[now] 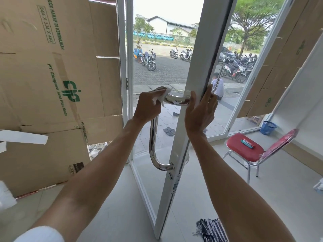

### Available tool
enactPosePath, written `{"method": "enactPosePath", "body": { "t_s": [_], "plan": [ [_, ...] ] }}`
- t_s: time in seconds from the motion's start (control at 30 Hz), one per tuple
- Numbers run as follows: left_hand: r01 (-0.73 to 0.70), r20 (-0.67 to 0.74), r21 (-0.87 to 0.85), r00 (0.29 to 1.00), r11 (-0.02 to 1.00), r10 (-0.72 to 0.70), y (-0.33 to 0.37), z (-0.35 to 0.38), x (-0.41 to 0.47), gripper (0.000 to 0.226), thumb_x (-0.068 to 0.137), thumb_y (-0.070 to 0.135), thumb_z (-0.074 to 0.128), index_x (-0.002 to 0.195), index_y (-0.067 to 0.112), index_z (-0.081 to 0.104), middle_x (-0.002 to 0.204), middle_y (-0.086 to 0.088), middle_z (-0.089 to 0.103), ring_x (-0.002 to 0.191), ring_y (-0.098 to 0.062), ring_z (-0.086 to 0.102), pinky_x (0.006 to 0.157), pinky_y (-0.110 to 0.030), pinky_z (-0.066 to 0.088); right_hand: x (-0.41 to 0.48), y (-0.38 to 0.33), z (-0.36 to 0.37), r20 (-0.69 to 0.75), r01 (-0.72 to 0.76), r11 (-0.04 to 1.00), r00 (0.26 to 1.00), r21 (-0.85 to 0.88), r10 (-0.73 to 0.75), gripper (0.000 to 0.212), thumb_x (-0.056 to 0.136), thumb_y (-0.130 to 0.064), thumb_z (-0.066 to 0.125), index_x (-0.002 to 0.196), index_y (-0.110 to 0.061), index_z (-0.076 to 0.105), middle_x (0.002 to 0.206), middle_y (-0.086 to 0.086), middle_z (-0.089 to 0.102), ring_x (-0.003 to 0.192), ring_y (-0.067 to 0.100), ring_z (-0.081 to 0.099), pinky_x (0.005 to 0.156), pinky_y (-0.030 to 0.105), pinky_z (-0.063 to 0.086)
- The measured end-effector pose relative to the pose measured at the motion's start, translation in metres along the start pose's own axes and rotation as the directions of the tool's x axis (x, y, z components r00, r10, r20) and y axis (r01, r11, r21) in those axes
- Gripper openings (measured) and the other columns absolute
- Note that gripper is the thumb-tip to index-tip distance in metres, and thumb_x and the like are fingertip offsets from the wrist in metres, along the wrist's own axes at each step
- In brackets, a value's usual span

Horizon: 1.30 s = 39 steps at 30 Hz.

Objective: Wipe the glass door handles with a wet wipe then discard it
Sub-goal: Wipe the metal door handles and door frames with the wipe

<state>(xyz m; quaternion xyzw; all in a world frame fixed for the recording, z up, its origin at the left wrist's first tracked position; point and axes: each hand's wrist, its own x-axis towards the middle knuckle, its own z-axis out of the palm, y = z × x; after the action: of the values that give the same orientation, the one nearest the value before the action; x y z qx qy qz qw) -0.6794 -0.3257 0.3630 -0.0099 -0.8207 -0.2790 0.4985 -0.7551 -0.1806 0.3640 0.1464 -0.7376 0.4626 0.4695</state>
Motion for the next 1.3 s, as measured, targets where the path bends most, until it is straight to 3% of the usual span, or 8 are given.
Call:
{"method": "enactPosePath", "body": {
  "t_s": [0.27, 0.47, 0.67, 0.8, 1.0, 1.13, 1.2, 1.3],
  "plan": [
    [-0.218, 0.128, 0.122, 0.971, 0.968, 0.202, 0.017, 0.009, -0.001, 0.053, 0.068, -0.007, 0.061, 0.117, 0.009, 0.073, 0.117, -0.004, 0.073, 0.112, -0.022, 0.067, 0.100, -0.033, 0.052, 0.000, -0.001, 0.000, 0.008, -0.012, 1.000, 1.000, -0.009, 0.013, 0.056, 0.097, -0.044, 0.047, 0.138, -0.007, 0.048, 0.116, 0.014, 0.059, 0.110, 0.031, 0.056, 0.074, 0.041, 0.054],
    [-0.343, 0.235, 0.196, 0.926, 0.919, 0.296, 0.038, 0.020, 0.002, 0.036, 0.077, 0.008, 0.069, 0.111, 0.017, 0.077, 0.119, 0.003, 0.072, 0.115, -0.017, 0.066, 0.104, -0.019, 0.037, 0.001, -0.002, -0.002, 0.042, -0.021, 1.000, 0.999, -0.008, 0.021, 0.055, 0.097, -0.043, 0.048, 0.140, -0.008, 0.046, 0.118, 0.014, 0.058, 0.111, 0.031, 0.055, 0.075, 0.041, 0.053],
    [-0.303, 0.329, 0.181, 0.915, 0.936, 0.233, 0.042, 0.007, 0.001, 0.042, 0.084, 0.039, 0.059, 0.120, 0.021, 0.072, 0.130, 0.006, 0.066, 0.127, -0.007, 0.057, 0.111, -0.028, 0.039, 0.003, -0.001, -0.006, 0.059, 0.002, 1.000, 0.998, -0.001, -0.002, 0.055, 0.096, -0.043, 0.049, 0.138, -0.006, 0.048, 0.114, 0.015, 0.059, 0.107, 0.031, 0.057, 0.074, 0.040, 0.053],
    [-0.202, 0.316, 0.127, 0.936, 0.971, 0.154, 0.048, -0.006, 0.004, 0.046, 0.094, 0.036, 0.036, 0.116, 0.025, 0.074, 0.129, 0.006, 0.066, 0.127, -0.010, 0.057, 0.105, -0.030, 0.045, 0.003, -0.002, -0.009, 0.070, 0.005, 1.000, 0.998, 0.012, -0.006, 0.053, 0.096, -0.042, 0.050, 0.136, -0.006, 0.050, 0.112, 0.017, 0.059, 0.105, 0.033, 0.057, 0.075, 0.040, 0.053],
    [-0.056, 0.464, 0.047, 0.885, 0.997, 0.027, 0.040, -0.005, 0.010, 0.063, 0.084, 0.032, 0.023, 0.130, 0.024, 0.066, 0.142, 0.009, 0.056, 0.136, -0.005, 0.047, 0.122, -0.037, 0.017, 0.000, -0.006, -0.010, 0.063, -0.002, 1.000, 0.998, 0.027, 0.000, 0.054, 0.095, -0.042, 0.054, 0.135, -0.005, 0.051, 0.111, 0.015, 0.060, 0.105, 0.031, 0.058, 0.078, 0.039, 0.052],
    [0.103, 0.416, -0.019, 0.905, 0.994, -0.086, 0.043, -0.014, 0.015, 0.047, 0.084, 0.029, 0.038, 0.116, 0.019, 0.072, 0.121, 0.002, 0.071, 0.109, -0.013, 0.063, 0.107, -0.038, 0.041, -0.002, -0.008, -0.010, 0.065, 0.004, 0.999, 0.998, 0.038, -0.007, 0.055, 0.095, -0.042, 0.055, 0.136, -0.005, 0.050, 0.111, 0.014, 0.059, 0.104, 0.031, 0.057, 0.078, 0.038, 0.051],
    [0.072, 0.417, 0.076, 0.904, 0.995, -0.097, 0.044, -0.015, 0.017, 0.037, 0.081, 0.032, 0.055, 0.114, 0.024, 0.070, 0.115, 0.004, 0.073, 0.104, -0.015, 0.067, 0.094, -0.039, 0.052, -0.003, -0.010, -0.011, 0.070, -0.001, 0.999, 0.998, 0.033, -0.001, 0.055, 0.095, -0.042, 0.054, 0.137, -0.006, 0.050, 0.112, 0.014, 0.059, 0.105, 0.030, 0.057, 0.075, 0.036, 0.051],
    [0.009, 0.409, 0.205, 0.908, 0.979, -0.094, 0.045, -0.016, 0.021, 0.037, 0.080, 0.030, 0.073, 0.117, 0.024, 0.071, 0.114, 0.002, 0.074, 0.104, -0.020, 0.068, 0.090, -0.039, 0.054, -0.004, -0.013, -0.012, 0.071, -0.004, 1.000, 0.997, 0.028, 0.003, 0.055, 0.095, -0.042, 0.054, 0.137, -0.008, 0.049, 0.112, 0.013, 0.059, 0.104, 0.029, 0.056, 0.071, 0.035, 0.051]
  ]
}}
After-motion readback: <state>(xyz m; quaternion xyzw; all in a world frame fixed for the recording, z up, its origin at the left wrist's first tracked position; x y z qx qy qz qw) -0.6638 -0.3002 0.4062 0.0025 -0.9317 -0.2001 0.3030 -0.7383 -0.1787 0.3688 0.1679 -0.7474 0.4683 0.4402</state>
